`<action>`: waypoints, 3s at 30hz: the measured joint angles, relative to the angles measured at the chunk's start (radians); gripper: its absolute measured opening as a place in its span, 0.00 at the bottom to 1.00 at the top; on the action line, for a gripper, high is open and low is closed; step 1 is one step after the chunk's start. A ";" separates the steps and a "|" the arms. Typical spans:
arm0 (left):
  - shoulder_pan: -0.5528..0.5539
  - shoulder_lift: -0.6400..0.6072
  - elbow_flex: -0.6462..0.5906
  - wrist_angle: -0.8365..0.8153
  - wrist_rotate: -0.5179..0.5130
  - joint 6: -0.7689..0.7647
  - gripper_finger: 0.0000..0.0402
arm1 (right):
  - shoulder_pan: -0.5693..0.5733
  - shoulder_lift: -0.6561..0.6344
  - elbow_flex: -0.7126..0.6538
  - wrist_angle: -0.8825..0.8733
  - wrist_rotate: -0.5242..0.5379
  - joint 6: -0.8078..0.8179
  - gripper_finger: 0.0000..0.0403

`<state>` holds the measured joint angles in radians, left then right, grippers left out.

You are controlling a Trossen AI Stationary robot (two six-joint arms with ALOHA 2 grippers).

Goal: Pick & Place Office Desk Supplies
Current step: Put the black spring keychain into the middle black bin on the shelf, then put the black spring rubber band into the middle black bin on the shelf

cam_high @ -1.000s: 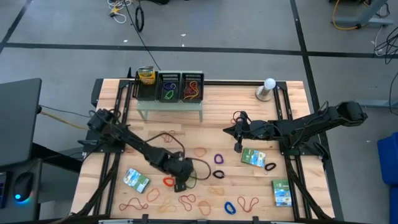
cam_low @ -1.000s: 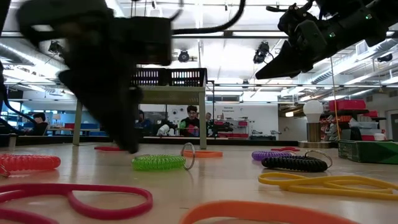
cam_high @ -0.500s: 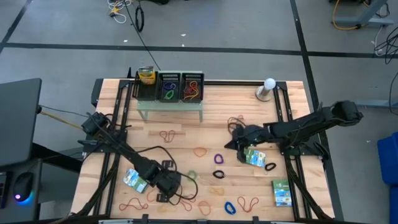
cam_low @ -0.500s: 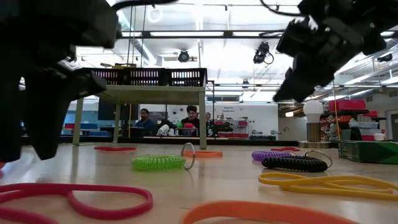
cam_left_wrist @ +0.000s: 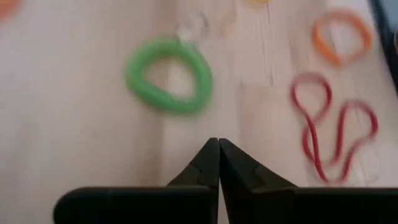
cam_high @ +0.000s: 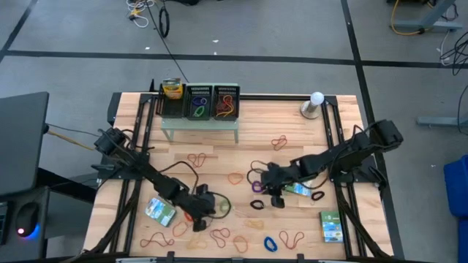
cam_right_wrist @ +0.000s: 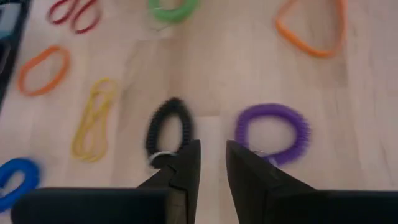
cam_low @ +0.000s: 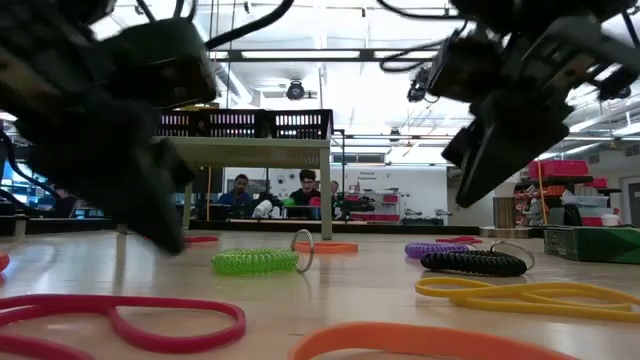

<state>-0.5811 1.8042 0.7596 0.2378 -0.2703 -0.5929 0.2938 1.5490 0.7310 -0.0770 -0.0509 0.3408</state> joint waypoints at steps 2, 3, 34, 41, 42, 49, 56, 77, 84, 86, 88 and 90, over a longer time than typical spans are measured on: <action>0.010 0.000 -0.028 0.061 -0.031 0.010 0.02 | 0.016 0.001 0.016 -0.002 0.009 -0.005 0.21; 0.013 0.000 -0.037 0.066 -0.047 0.010 0.02 | 0.022 0.004 0.024 0.007 0.025 0.003 0.21; 0.155 0.001 -0.052 0.090 -0.044 -0.198 0.06 | 0.105 0.206 0.022 0.174 0.157 0.084 0.09; 0.175 0.002 -0.052 0.209 -0.043 -0.252 0.12 | 0.102 0.187 0.022 0.197 0.240 0.035 0.03; 0.176 0.002 -0.052 0.246 -0.044 -0.278 0.14 | 0.102 0.180 0.022 0.200 0.274 0.031 0.03; 0.157 0.057 -0.051 0.446 -0.043 -0.456 0.29 | 0.102 0.176 0.021 0.317 0.394 -0.024 0.01; 0.141 0.150 -0.023 0.495 -0.058 -0.474 0.41 | 0.148 0.145 0.021 0.150 0.328 0.043 0.08; 0.164 0.170 0.035 0.414 -0.069 -0.294 0.43 | 0.128 0.152 0.023 -0.024 0.287 0.221 0.26; 0.164 0.169 0.035 0.420 -0.071 -0.255 0.42 | 0.127 0.153 0.022 -0.004 0.269 0.173 0.13; 0.164 0.169 0.035 0.419 -0.086 -0.261 0.42 | 0.128 0.153 0.022 -0.002 0.268 0.157 0.08; 0.164 0.169 0.035 0.421 -0.109 -0.272 0.42 | 0.128 0.153 0.022 -0.001 0.268 0.145 0.04; 0.164 0.169 0.035 0.430 -0.120 -0.279 0.43 | 0.128 0.152 0.022 -0.001 0.279 0.140 0.03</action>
<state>-0.4171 1.9728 0.7942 0.6673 -0.3902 -0.8717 0.4213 1.7006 0.7532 -0.0780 0.2278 0.4811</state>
